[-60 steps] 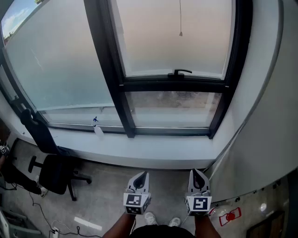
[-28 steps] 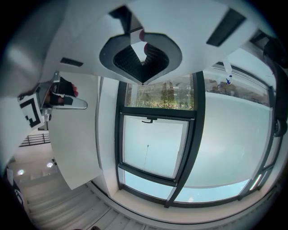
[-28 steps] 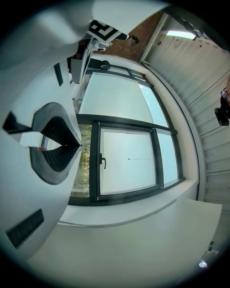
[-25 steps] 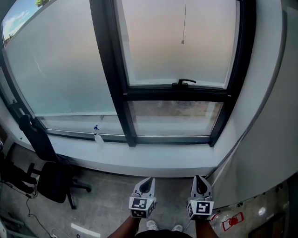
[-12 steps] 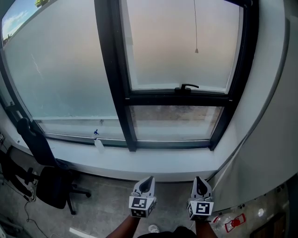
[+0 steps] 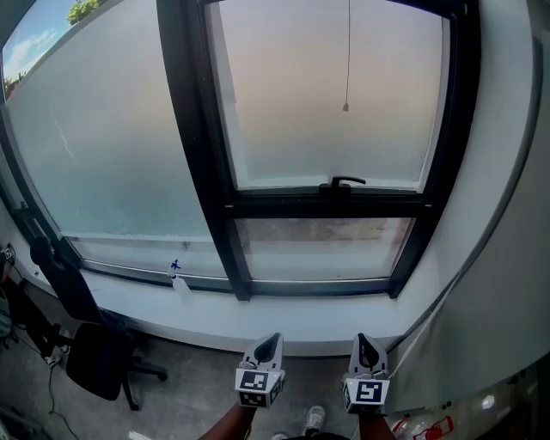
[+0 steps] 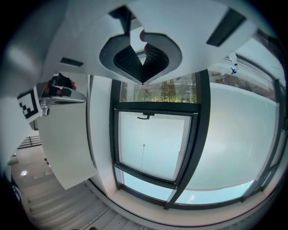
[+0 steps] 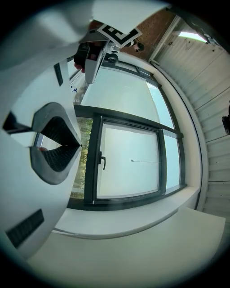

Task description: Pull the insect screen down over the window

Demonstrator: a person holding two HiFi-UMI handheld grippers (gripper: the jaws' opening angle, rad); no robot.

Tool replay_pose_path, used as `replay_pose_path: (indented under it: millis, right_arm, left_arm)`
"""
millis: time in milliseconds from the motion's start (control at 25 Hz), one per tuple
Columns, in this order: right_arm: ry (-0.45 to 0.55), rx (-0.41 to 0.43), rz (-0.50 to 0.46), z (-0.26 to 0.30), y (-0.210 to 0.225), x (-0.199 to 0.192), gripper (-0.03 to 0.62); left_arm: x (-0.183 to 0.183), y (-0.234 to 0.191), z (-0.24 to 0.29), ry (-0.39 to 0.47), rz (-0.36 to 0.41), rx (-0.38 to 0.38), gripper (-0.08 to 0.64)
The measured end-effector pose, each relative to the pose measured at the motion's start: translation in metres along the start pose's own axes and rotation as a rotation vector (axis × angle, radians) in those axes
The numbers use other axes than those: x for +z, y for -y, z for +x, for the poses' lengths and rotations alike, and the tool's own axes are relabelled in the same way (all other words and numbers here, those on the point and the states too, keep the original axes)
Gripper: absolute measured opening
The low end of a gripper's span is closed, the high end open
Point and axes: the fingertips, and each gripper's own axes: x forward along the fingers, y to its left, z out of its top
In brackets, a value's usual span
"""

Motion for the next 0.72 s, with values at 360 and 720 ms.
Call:
replay_pose_path:
  millis: [360, 720]
  right_arm:
    - [0.006, 0.053, 0.005, 0.069, 0.032, -0.001, 0.002]
    - [0.017, 0.094, 0.014, 0.116, 0.054, 0.000, 0.003]
  left_arm:
    - [0.009, -0.007, 0.066, -0.033, -0.005, 0.061, 0.000]
    - [0.020, -0.014, 0.108, -0.032, 0.016, 0.110, 0.000]
